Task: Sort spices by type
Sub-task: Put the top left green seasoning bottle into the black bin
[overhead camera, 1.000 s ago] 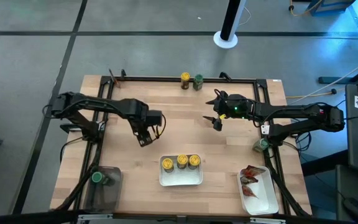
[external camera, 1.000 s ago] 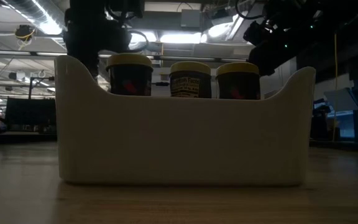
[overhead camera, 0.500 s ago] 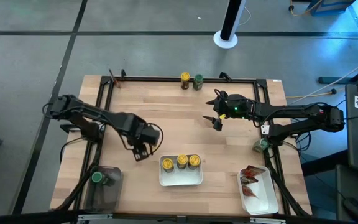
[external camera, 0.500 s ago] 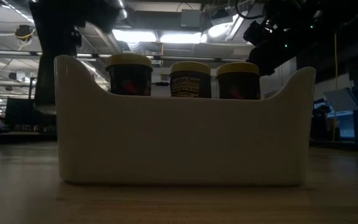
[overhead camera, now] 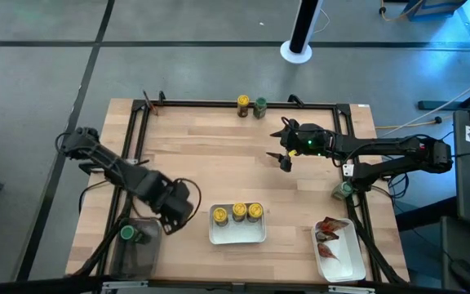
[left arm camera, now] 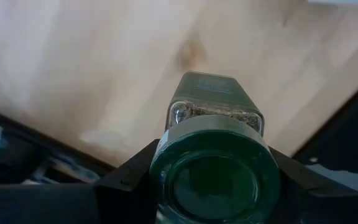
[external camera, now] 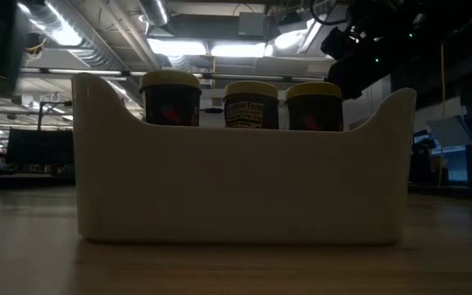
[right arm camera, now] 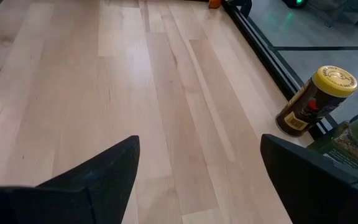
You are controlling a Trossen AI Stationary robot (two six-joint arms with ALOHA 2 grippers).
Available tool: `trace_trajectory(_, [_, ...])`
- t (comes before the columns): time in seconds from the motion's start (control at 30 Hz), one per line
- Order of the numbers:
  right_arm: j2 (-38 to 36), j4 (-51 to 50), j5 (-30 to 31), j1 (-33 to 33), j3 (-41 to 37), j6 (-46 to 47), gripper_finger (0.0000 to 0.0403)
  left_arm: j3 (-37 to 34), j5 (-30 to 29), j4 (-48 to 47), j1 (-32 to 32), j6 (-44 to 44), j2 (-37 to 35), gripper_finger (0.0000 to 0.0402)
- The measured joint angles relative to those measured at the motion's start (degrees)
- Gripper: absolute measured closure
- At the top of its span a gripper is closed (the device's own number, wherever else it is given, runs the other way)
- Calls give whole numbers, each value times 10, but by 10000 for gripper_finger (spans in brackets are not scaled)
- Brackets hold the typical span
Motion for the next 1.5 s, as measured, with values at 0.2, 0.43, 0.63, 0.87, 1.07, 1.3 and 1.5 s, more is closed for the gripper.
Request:
trace_trajectory(0.2, [0,6,0,0,0,-13,70,2,15,9,-73,-135,0,216])
trace_trajectory(0.43, [0,20,0,0,0,-15,70,2,21,6,-144,-258,0,216])
trace_trajectory(0.63, [0,39,0,0,0,-19,70,-8,17,8,-184,-327,0,214])
trace_trajectory(0.87, [0,50,0,0,0,-33,70,-41,17,31,-210,-347,1,216])
trace_trajectory(1.07, [0,64,0,0,0,-42,70,-76,12,36,-210,-342,1,212])
trace_trajectory(1.3, [0,60,0,0,0,-42,70,-126,13,89,-210,-325,1,213])
trace_trajectory(1.5, [0,60,0,0,0,-42,70,-168,13,132,-210,-325,1,208])
